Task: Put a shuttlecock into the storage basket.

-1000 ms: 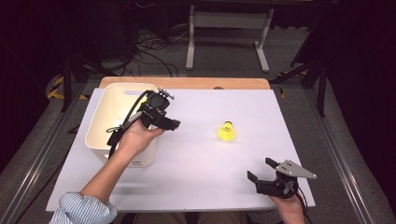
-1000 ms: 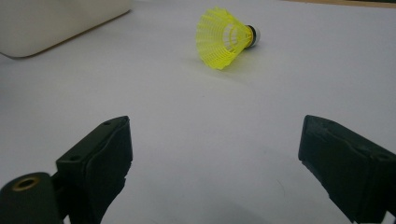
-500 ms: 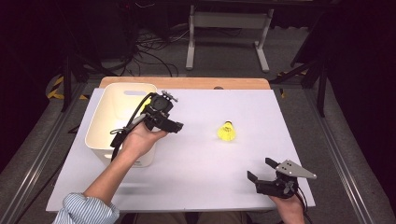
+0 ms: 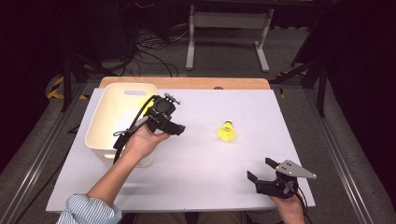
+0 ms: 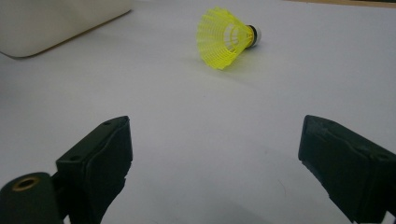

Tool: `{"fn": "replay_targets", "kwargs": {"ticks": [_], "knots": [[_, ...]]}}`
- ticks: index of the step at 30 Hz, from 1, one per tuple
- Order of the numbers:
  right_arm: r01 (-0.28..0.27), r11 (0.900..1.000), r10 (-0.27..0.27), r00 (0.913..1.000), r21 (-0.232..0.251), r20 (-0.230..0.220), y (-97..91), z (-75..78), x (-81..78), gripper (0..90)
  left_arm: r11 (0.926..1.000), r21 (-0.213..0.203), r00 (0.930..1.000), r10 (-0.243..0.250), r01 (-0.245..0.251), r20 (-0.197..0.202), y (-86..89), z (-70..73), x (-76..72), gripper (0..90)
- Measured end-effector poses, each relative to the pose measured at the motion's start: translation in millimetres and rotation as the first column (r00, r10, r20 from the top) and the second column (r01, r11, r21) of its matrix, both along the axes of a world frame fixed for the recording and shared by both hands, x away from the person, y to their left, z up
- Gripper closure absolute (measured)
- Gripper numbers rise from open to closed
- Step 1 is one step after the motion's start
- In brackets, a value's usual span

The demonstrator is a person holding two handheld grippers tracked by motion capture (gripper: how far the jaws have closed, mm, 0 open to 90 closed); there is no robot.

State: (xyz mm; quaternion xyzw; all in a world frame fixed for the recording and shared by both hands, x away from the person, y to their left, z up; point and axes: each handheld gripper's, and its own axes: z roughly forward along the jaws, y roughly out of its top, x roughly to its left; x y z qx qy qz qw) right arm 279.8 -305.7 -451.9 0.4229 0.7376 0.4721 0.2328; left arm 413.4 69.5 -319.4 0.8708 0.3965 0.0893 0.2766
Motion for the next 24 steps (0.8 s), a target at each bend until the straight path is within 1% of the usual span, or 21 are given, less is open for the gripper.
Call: {"fn": "replay_targets", "kwargs": {"ticks": [13,19,24], "knots": [[0.0,1.0,0.0,1.0,0.002,0.002,-0.5,0.1,-0.2,10.4,1.0,0.007,1.0,-0.005,0.005,-0.004,-5.2,-5.7,-1.4,35.5],[0.003,1.0,-0.003,1.0,0.002,0.001,-0.5,0.2,-0.1,10.4,1.0,-0.004,0.9999,-0.007,0.007,-0.008,-6.5,-7.3,-2.0,35.5],[0.012,0.9999,-0.012,0.9999,0.008,-0.006,-0.4,-0.2,1.1,10.3,0.9999,-0.004,0.9998,-0.013,0.013,-0.016,-9.1,-10.7,-1.9,35.5]]}}
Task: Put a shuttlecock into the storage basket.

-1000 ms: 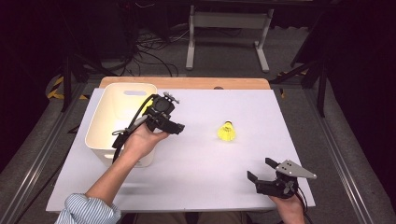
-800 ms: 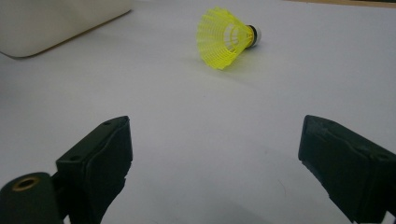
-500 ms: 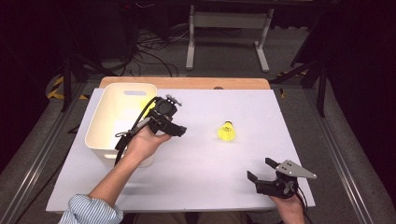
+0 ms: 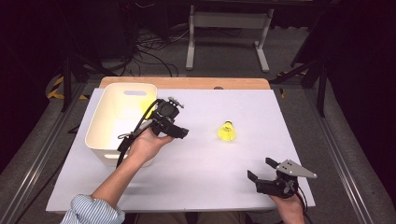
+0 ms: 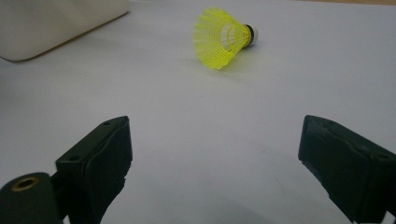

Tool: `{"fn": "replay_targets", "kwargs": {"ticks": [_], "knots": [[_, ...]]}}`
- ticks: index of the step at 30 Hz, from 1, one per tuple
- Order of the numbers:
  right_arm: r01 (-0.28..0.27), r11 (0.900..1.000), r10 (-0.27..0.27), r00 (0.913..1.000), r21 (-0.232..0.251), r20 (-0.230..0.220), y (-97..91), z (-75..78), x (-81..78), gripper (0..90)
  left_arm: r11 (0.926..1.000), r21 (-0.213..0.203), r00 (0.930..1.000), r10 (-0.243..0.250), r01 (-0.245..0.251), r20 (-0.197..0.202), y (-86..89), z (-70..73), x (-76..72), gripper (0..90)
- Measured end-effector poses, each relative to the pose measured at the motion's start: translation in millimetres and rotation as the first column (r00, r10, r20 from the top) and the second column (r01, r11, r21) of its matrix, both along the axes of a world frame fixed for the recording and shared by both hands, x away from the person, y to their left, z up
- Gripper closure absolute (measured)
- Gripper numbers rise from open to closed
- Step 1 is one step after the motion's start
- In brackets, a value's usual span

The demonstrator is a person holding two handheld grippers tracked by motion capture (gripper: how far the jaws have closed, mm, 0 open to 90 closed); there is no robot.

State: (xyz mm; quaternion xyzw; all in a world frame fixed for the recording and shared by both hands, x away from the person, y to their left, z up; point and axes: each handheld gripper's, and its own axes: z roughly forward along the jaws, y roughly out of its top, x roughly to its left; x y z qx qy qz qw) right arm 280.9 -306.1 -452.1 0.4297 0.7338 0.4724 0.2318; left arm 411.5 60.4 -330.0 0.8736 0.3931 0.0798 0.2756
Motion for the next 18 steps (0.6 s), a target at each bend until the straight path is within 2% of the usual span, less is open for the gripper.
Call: {"fn": "replay_targets", "kwargs": {"ticks": [4,18], "knots": [[-0.007,0.9999,0.007,1.0,-0.009,0.001,2.0,-0.1,0.5,10.2,0.9999,0.017,1.0,0.001,-0.001,0.006,-2.4,-3.0,-1.4,35.3],[-0.035,0.9994,0.035,0.9992,0.006,-0.018,5.1,-1.1,2.0,7.5,1.0,0.002,1.0,-0.004,0.005,-0.008,-2.7,-10.3,-6.5,34.9]]}}
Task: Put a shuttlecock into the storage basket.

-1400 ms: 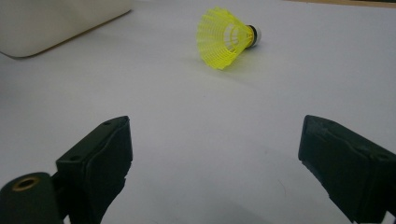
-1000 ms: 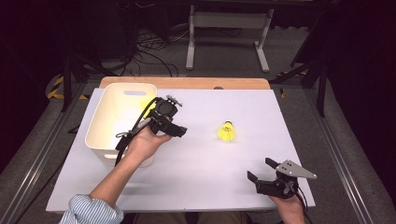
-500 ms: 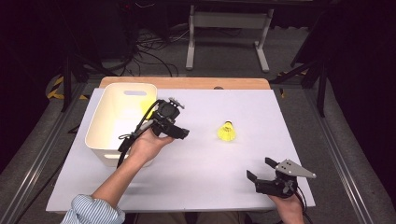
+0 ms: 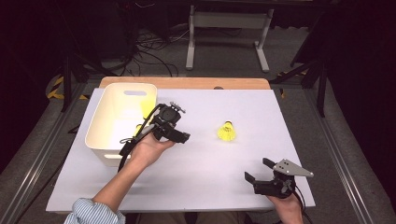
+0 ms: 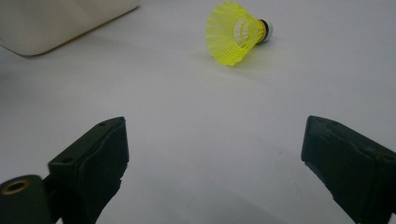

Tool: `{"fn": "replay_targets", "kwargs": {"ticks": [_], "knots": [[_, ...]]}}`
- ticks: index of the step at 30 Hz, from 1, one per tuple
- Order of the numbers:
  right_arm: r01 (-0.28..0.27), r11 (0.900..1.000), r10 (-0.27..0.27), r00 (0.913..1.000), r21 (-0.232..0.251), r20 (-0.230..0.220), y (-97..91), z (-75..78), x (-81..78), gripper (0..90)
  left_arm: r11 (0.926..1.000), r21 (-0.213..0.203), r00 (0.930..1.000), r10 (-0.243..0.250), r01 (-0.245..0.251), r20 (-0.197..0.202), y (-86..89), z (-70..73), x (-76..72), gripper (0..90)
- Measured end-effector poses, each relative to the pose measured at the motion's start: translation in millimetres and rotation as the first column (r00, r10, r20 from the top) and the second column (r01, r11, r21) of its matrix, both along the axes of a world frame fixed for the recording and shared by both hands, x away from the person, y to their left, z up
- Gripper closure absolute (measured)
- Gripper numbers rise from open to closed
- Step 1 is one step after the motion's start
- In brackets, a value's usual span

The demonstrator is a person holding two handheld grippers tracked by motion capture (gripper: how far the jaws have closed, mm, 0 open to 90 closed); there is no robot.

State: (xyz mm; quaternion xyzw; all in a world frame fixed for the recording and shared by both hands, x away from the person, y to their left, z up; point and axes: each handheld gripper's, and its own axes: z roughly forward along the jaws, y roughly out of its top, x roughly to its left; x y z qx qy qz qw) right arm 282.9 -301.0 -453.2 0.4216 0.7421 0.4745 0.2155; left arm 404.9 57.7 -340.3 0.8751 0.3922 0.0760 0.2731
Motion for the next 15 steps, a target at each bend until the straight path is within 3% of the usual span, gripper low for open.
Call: {"fn": "replay_targets", "kwargs": {"ticks": [5,11,15], "knots": [[-0.004,0.9999,0.004,1.0,0.015,-0.003,0.5,0.3,1.7,6.6,1.0,-0.002,1.0,0.003,-0.003,0.001,0.2,-1.5,-0.2,34.8],[-0.023,0.9997,0.023,0.9996,0.004,-0.013,4.4,2.7,3.6,6.6,0.9999,-0.01,1.0,0.0,0.001,0.006,-5.3,-5.6,-6.3,34.8],[-0.007,0.9999,0.006,0.9997,-0.013,-0.024,6.5,8.4,4.5,10.1,0.9998,-0.018,1.0,-0.008,0.008,0.003,-10.4,-11.6,-9.0,34.8]]}}
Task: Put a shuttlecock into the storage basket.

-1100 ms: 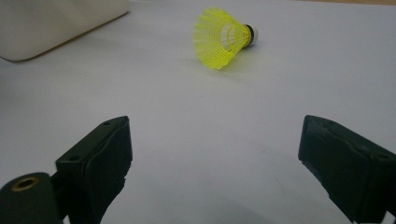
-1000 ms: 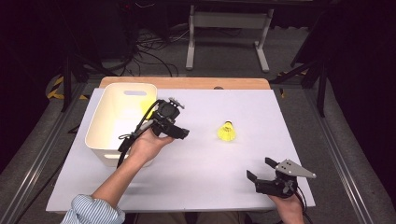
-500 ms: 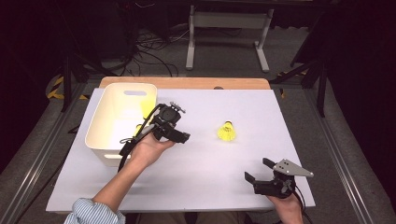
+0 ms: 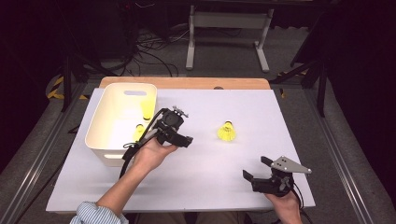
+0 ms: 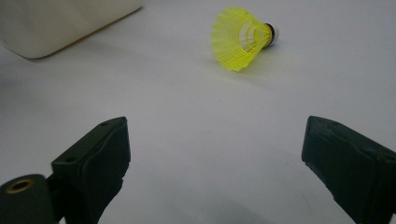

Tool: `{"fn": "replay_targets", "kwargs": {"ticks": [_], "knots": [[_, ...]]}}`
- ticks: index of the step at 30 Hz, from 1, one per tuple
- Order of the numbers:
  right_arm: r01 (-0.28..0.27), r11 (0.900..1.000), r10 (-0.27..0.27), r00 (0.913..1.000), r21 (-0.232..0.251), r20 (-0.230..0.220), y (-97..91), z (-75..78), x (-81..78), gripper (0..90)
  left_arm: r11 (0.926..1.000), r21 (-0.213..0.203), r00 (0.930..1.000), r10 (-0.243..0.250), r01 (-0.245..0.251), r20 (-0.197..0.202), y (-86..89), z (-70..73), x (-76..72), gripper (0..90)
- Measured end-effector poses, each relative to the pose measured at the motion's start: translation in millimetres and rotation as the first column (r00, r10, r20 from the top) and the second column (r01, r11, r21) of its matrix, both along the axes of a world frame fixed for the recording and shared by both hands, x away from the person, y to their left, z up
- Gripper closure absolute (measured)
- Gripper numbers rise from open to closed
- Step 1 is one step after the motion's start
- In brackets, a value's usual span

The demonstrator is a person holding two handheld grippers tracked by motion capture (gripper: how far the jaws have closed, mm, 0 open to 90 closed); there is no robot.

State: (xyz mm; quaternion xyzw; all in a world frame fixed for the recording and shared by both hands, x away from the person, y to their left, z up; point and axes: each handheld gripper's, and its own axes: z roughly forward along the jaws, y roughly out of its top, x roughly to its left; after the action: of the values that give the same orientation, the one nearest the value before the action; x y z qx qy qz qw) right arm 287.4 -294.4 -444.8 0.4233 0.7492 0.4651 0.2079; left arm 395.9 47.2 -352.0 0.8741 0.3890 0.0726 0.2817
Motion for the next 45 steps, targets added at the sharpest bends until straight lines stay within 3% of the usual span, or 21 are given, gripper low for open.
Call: {"fn": "replay_targets", "kwargs": {"ticks": [3,14,18,29,37,41,45], "knots": [[0.017,0.9997,-0.017,0.9998,-0.017,-0.01,0.1,1.4,0.3,13.3,1.0,0.006,1.0,-0.006,0.006,-0.005,-3.4,-5.4,-1.8,34.8],[-0.011,0.999,0.011,0.9998,-0.042,-0.016,0.7,4.7,10.8,21.0,1.0,0.002,1.0,-0.004,0.004,-0.008,-9.4,-17.5,-3.2,34.8],[-0.011,0.9991,0.01,0.9996,-0.042,-0.025,2.6,8.2,20.8,24.9,0.9996,0.028,1.0,-0.002,0.002,0.004,-12.7,-22.8,-4.0,34.5],[0.021,0.9983,-0.026,0.9964,-0.055,-0.081,8.0,14.2,45.4,36.4,0.9997,0.025,0.9999,0.0,0.001,-0.013,-14.4,-32.7,-1.3,34.5],[0.044,0.9925,-0.055,0.9936,-0.114,-0.098,18.7,14.9,66.9,44.5,0.9993,0.035,0.9999,0.011,-0.011,-0.012,-14.7,-40.4,1.5,34.4],[0.051,0.9871,-0.071,0.9892,-0.151,-0.129,26.6,14.2,81.5,49.3,0.999,0.045,0.9998,0.008,-0.007,-0.019,-15.9,-44.5,2.6,34.5],[0.057,0.9859,-0.08,0.9865,-0.157,-0.143,30.4,14.7,90.0,52.4,0.9985,0.054,0.9997,0.011,-0.01,-0.021,-16.6,-48.4,4.1,34.5]]}}
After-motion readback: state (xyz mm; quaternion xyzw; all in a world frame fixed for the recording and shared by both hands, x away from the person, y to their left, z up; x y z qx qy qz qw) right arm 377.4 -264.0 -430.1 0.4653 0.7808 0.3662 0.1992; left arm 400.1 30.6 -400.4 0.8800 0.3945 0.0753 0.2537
